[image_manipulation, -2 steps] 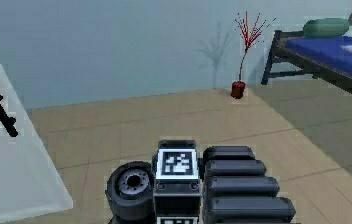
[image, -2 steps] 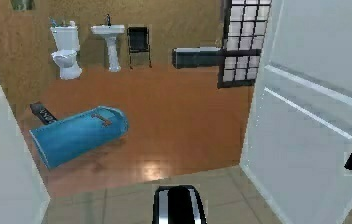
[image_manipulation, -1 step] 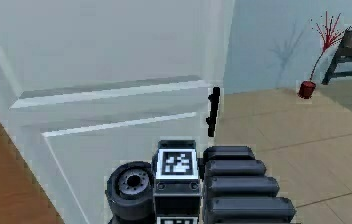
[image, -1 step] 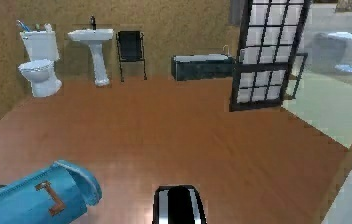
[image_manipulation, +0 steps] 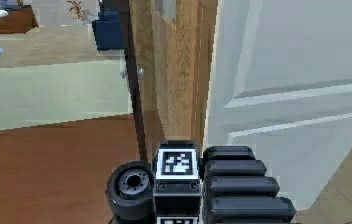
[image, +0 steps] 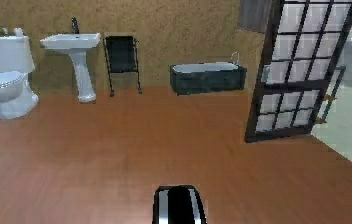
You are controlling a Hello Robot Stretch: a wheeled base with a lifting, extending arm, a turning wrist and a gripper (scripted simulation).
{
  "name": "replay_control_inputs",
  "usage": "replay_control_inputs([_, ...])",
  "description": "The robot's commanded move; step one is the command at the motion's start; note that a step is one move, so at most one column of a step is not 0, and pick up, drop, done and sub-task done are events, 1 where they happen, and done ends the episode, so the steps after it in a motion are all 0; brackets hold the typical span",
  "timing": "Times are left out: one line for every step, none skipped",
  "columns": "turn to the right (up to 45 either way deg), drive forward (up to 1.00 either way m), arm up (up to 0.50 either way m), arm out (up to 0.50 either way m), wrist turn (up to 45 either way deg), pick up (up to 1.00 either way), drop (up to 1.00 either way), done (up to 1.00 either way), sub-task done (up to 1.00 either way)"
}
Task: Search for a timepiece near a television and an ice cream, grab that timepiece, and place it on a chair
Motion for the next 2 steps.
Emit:
replay_control_inputs([45.0, 0.0, 0.0, 0.0, 0.0, 0.0, 0.0, 0.0, 0.0])
replay_control_inputs([6.0, 0.0, 0.0, 0.0, 0.0, 0.0, 0.0, 0.0, 0.0])
